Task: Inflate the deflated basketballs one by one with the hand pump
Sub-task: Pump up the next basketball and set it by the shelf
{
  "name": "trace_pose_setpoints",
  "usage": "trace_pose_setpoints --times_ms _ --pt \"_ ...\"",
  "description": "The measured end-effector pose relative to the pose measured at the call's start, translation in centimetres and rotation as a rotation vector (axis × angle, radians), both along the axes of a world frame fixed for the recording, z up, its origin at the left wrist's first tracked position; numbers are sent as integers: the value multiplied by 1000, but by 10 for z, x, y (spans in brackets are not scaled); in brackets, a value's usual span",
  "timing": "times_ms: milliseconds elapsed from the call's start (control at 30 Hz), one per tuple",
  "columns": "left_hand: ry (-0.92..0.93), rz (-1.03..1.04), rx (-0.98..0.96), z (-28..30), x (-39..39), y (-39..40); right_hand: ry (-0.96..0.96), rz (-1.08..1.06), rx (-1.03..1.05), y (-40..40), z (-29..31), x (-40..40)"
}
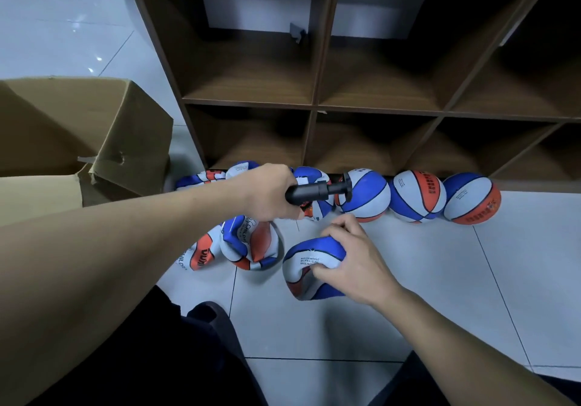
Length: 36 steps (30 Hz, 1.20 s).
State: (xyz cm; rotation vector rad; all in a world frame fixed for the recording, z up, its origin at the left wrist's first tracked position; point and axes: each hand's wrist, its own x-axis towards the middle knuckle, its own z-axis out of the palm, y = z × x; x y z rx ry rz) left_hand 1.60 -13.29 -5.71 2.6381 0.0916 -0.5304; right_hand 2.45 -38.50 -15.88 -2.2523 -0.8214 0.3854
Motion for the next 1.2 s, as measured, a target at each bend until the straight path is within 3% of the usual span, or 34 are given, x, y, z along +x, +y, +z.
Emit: trace_pose_setpoints --times_ms 400,700,1200 --pt "17 99 -149 -9 -11 -2 -74 -45 -17 9 -7 8" --pt "26 143 -256 -12 -7 -5 -76 -153 145 15 -11 7" --pt "19 170 -291 -7 -5 -6 -62 -194 155 23 -14 5"
